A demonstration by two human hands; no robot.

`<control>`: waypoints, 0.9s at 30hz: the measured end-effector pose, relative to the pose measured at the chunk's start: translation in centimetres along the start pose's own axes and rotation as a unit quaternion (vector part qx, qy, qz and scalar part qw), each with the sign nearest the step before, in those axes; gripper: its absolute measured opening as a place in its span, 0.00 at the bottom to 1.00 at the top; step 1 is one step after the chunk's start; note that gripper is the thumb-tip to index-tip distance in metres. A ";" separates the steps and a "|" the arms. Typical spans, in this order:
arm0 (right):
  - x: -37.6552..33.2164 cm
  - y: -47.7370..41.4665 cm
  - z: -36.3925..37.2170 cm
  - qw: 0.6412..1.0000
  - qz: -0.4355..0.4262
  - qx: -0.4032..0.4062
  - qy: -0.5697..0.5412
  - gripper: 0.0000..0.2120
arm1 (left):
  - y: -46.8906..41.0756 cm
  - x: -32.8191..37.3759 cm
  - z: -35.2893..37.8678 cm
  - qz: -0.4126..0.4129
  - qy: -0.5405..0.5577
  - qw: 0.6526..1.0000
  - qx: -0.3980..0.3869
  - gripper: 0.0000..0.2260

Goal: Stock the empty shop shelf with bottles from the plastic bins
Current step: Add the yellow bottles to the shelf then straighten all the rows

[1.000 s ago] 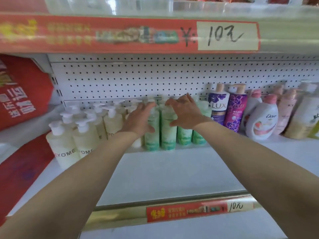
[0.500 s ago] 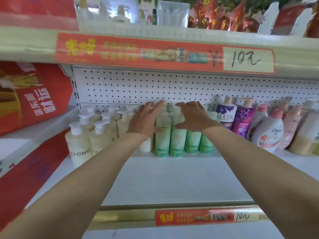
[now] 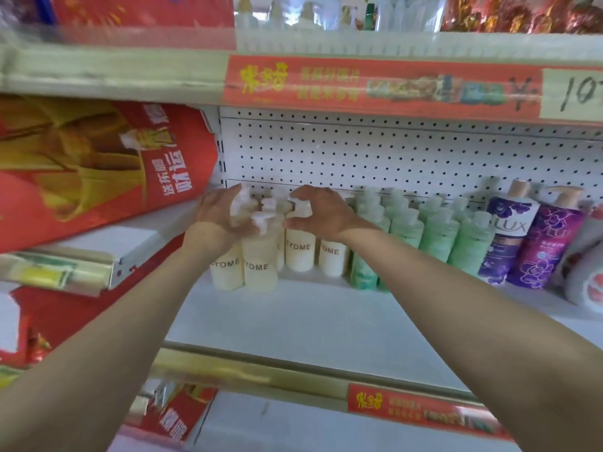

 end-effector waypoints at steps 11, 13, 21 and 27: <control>-3.8 -0.2 6.1 0.996 0.064 -0.041 -0.049 0.41 | 1.3 -4.4 0.3 -0.054 0.192 0.976 -0.089 0.39; -3.8 -0.1 6.3 0.995 0.081 -0.026 -0.043 0.38 | 1.2 -4.4 0.2 -0.047 0.215 0.970 -0.103 0.35; -4.5 -0.5 7.0 0.992 0.126 0.007 0.006 0.35 | 0.1 -4.6 0.2 -0.045 0.233 0.960 -0.148 0.32; -4.5 -1.0 7.3 0.991 0.127 0.030 0.038 0.34 | -1.2 -4.2 0.7 -0.015 0.156 0.973 -0.172 0.30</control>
Point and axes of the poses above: each hand's wrist, its own y-axis away from the middle knuckle, its own z-axis out of the palm, x = y × z, the point moved 1 cm from there along -y, towards the middle knuckle
